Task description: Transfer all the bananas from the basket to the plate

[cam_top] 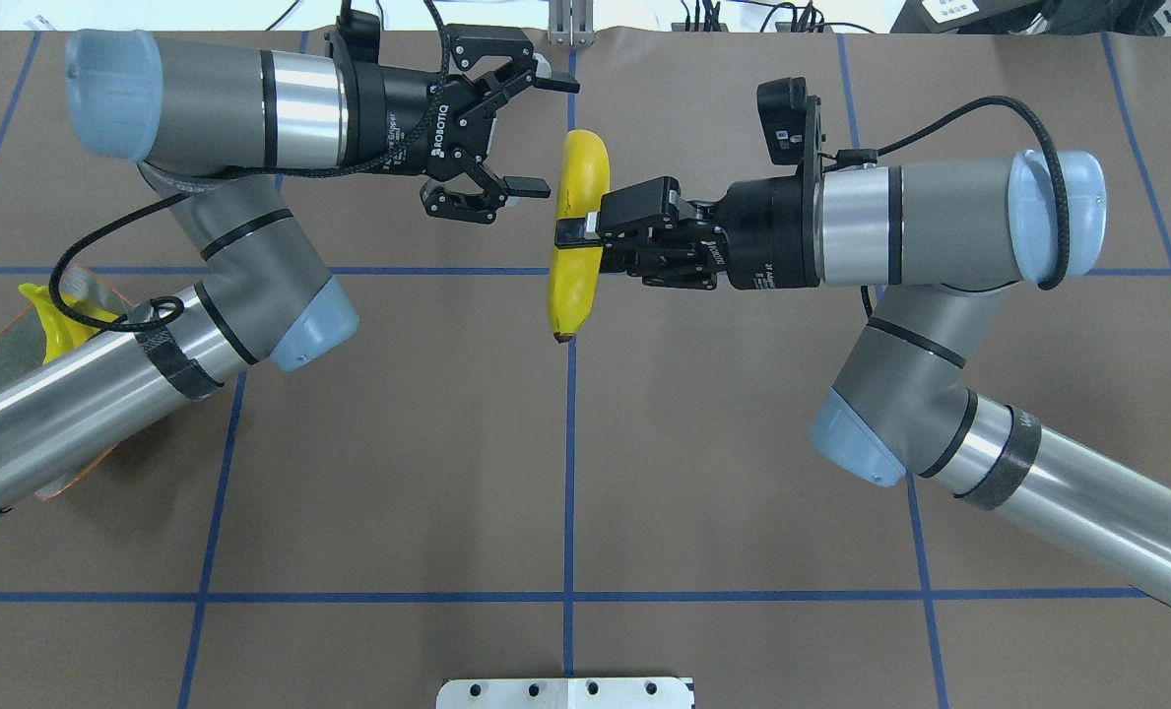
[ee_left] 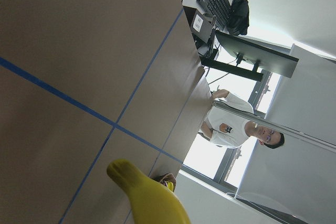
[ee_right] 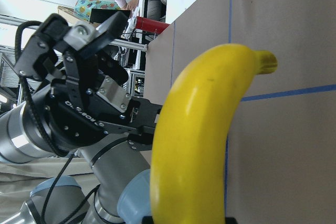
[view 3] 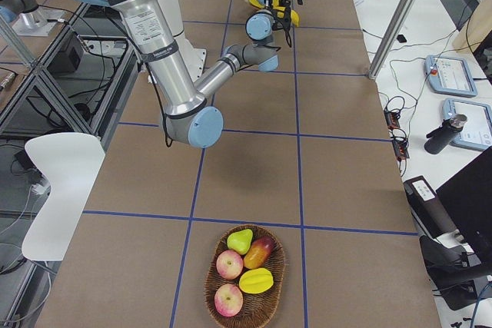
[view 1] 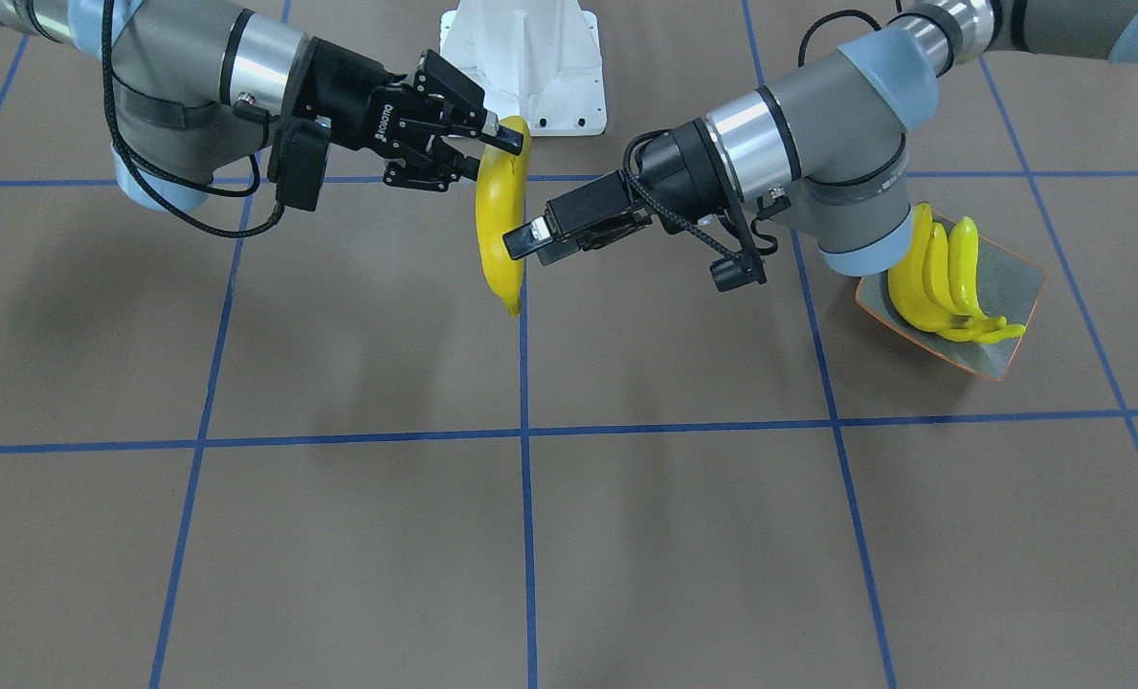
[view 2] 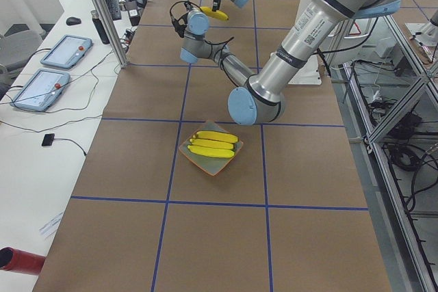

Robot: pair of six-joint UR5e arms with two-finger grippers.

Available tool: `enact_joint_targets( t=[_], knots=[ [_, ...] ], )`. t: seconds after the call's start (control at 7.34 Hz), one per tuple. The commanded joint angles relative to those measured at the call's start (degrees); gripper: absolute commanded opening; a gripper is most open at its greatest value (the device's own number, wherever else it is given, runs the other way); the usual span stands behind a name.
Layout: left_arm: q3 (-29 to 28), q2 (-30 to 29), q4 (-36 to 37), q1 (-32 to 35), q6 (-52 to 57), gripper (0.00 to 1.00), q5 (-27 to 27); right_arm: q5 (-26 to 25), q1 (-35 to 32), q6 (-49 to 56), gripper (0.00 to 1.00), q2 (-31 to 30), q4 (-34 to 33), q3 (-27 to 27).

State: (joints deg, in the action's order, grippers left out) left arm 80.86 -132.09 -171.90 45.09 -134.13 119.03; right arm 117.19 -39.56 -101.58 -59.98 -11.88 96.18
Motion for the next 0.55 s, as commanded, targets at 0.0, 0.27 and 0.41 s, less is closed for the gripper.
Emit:
enact_joint_targets(
  t=[0.0,0.27,0.41],
  knots=[
    [0.08,-0.36,-0.10,-0.70,0.00,0.99,-0.02,-0.03,0.01,-0.02,0.00,0.22,0.11,-0.29],
    [0.08,-0.71,-0.10,-1.06,0.00,0.94,-0.02,-0.03,0.01,-0.02,0.00,0.31,0.11,-0.38],
    [0.17,-0.80,-0.10,-1.23,0.00,0.93,-0.02,-0.03,0.01,-0.02,0.00,0.31,0.11,-0.29]
  ],
)
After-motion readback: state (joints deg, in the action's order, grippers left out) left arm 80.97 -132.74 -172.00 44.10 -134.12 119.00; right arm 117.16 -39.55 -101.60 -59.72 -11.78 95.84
